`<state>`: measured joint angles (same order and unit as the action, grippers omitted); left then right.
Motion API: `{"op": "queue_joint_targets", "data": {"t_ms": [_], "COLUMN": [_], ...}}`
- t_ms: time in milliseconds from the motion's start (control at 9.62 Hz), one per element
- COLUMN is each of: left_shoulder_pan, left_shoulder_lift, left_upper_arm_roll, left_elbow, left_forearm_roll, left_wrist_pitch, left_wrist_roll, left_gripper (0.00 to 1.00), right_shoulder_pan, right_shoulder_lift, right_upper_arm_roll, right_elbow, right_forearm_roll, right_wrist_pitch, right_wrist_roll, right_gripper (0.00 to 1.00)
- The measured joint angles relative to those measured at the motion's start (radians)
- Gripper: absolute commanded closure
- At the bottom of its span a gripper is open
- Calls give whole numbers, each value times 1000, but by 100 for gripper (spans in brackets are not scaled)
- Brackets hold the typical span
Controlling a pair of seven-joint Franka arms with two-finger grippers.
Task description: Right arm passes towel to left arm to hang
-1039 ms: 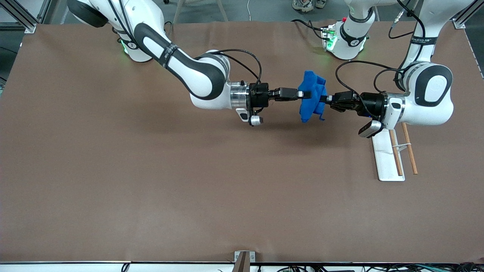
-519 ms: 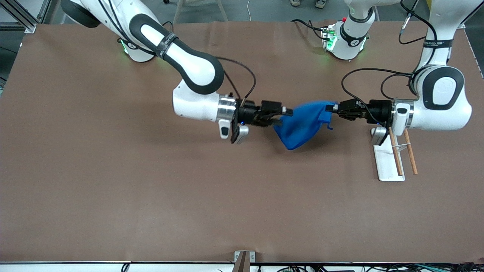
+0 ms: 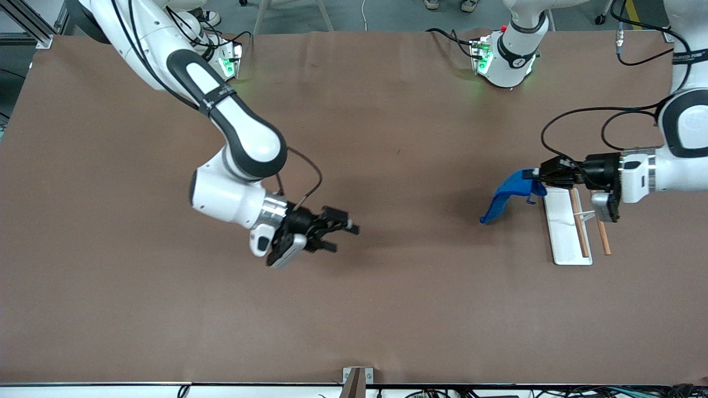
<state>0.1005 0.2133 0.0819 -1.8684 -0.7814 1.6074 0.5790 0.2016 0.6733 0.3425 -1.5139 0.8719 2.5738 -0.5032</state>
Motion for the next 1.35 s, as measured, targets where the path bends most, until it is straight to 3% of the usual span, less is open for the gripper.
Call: {"op": "queue_joint_targets", "data": {"t_ms": [208,312,519,623,831,1143,1351], "left_shoulder_pan": [3,4,6,5,10,29,38], "left_shoulder_lift": [0,2,34,69,143,231,289], "left_upper_arm_roll": [100,146,225,269,359,374,375], "left_elbow": [15,21,59,86,132,146,173], "left_forearm_roll": [59,91,116,117,118,118,115], "left_wrist_pitch": [1,13,56,76,101,184,223], "left_wrist_roll": [1,1,2,7,37,96,105], "left_gripper": [100,100,100,100,100,99,99], "right_shoulder_pan": [0,-2,-10,-12,-22,-80,-115], "right_shoulder_lift": [-35,-55,-88,-99,-136,-254,-359], "right_upper_arm_roll": [-130,-184,-244,-268,-328,-453,-488], "right_elbow": [-9,-10,-8,-8,0,10,14], "right_forearm_roll": [-224,-385,-685,-773,-845,-855,-856], "right_wrist_pitch": [-58,-108,-221,-259,-340,-429,-548], "right_wrist_roll": [93,201,493,621,726,708,679], "right_gripper": [0,0,0,0,0,0,0]}}
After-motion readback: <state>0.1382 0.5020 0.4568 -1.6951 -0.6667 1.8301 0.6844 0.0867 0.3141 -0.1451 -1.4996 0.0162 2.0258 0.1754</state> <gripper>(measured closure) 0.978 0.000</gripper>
